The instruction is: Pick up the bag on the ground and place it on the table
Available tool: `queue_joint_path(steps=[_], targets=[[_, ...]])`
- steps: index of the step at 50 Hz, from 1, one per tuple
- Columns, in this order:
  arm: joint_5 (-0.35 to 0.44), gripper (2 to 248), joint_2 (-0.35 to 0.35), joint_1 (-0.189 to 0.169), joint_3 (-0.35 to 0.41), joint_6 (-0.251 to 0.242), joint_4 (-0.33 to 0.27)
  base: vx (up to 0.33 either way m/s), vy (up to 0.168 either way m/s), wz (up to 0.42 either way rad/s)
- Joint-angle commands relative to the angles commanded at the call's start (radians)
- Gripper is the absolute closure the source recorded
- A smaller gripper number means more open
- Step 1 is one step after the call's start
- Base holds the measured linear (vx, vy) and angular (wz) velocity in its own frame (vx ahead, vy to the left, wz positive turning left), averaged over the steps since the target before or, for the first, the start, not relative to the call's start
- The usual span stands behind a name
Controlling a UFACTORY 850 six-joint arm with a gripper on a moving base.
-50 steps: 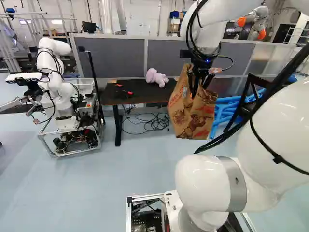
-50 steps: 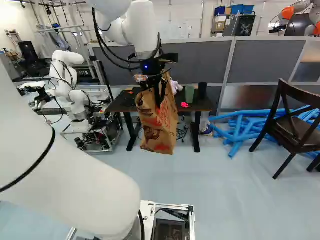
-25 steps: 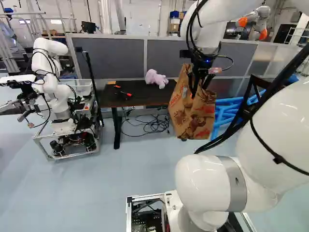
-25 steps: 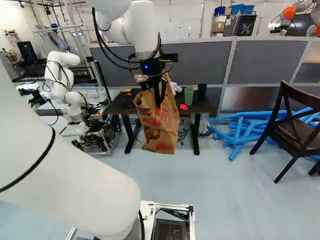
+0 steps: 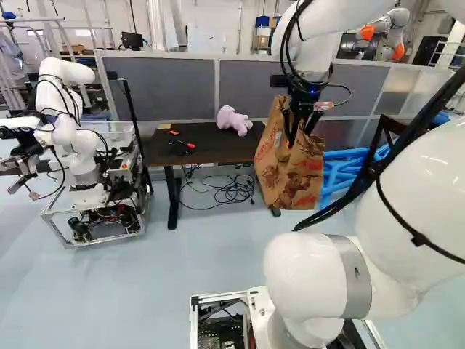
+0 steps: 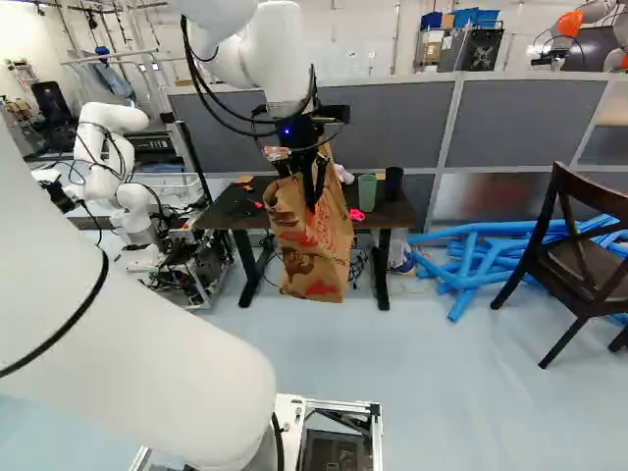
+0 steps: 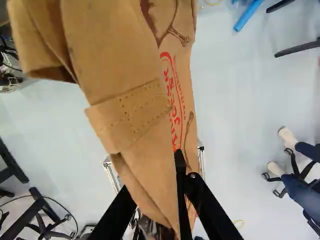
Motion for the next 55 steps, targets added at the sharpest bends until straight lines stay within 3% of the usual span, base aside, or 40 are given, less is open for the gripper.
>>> queue_joint_path(steps=[15,55], targets=[[0.0,224,0.0,0.0,0.0,0.0,0.0,0.11,-0.044,0.016],[0.0,224,0.0,0.0,0.0,0.0,0.0,0.114,-0.011,0.159]])
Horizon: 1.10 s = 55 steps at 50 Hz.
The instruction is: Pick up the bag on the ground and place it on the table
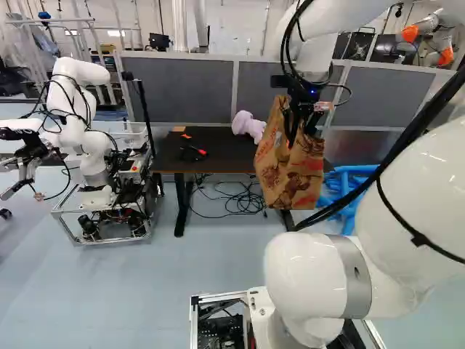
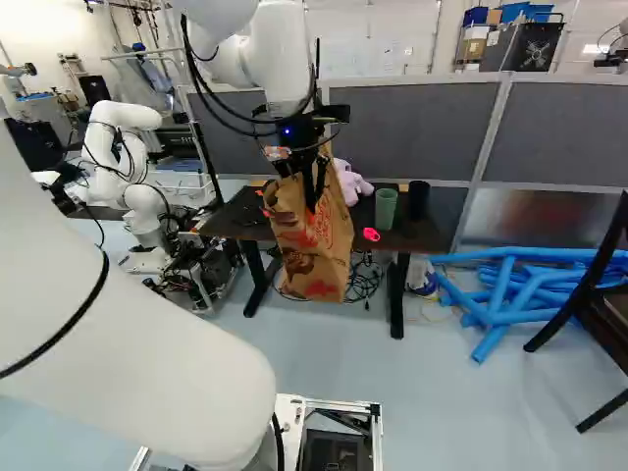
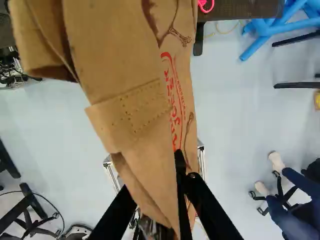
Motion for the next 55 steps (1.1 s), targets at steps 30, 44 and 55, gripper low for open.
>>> queue_joint_path(steps=[30,44,55], targets=[[0.0,224,0.0,0.0,0.0,0.0,0.0,0.117,0.043,0.195],[0.0,224,0.0,0.0,0.0,0.0,0.0,0.088,0.015,0.046],[0.0,224,0.0,0.0,0.0,0.0,0.0,0.112,-0.006,0.005]])
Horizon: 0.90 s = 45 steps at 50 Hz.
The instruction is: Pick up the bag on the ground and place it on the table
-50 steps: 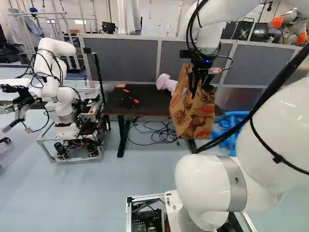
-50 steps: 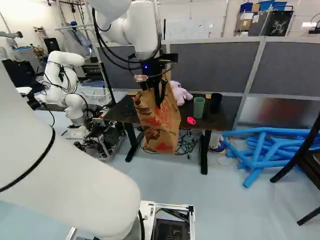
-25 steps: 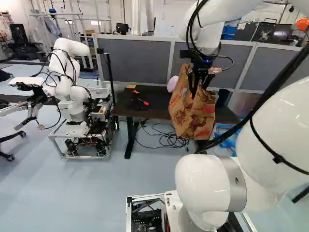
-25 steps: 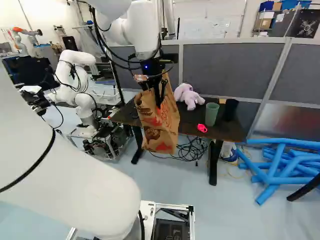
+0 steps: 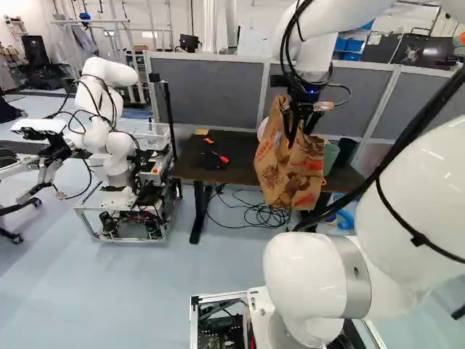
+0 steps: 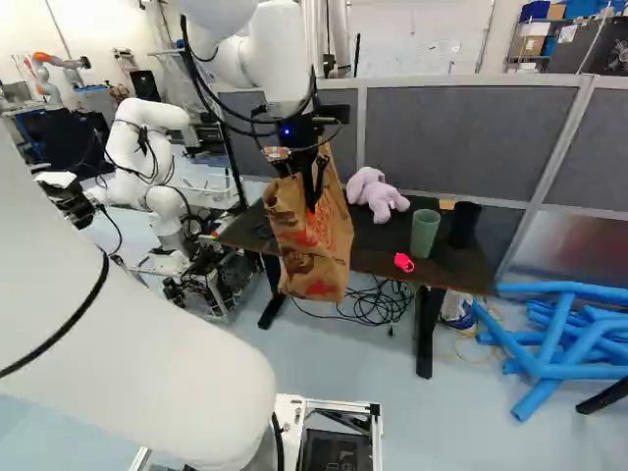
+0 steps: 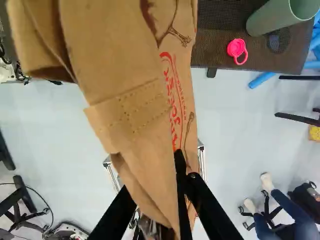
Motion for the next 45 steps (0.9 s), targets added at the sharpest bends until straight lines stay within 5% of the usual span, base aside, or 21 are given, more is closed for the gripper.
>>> queue_joint_path(steps=[45], targets=[[0.0,224,-0.015,-0.001,-0.013,0.0,0.0,0.112,-0.045,-0.001]])
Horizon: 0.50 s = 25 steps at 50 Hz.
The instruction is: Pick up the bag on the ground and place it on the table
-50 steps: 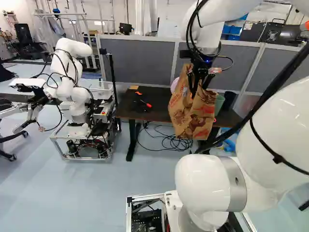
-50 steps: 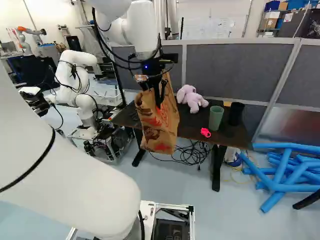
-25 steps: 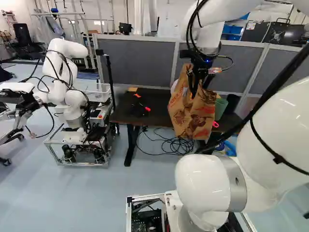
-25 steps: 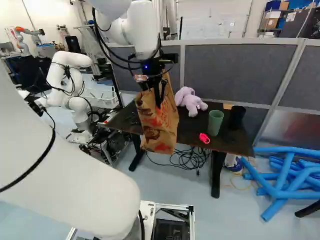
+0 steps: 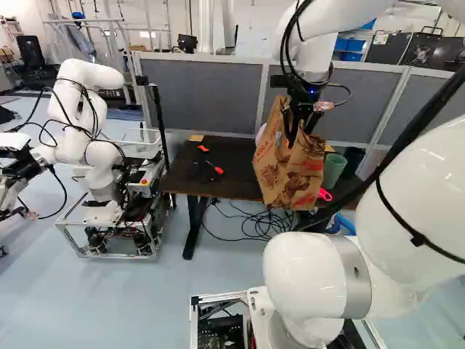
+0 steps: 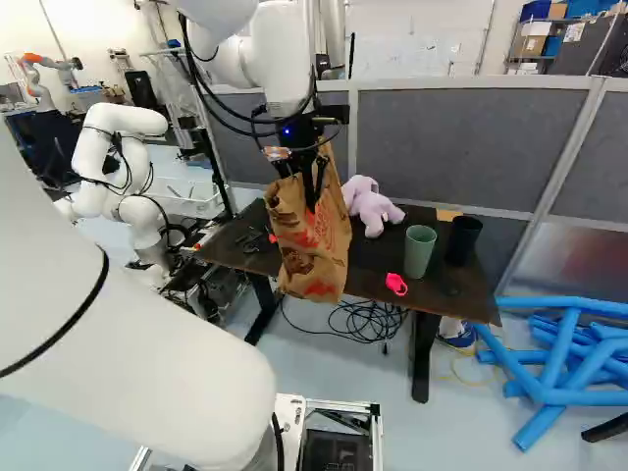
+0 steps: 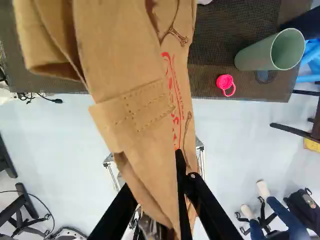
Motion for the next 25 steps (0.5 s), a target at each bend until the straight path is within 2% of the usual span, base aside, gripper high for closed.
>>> queue_joint_path(steps=[25], targets=[[0.006,224,-0.069,0.006,-0.062,0.0,0.0,0.001,0.0,-0.001]])
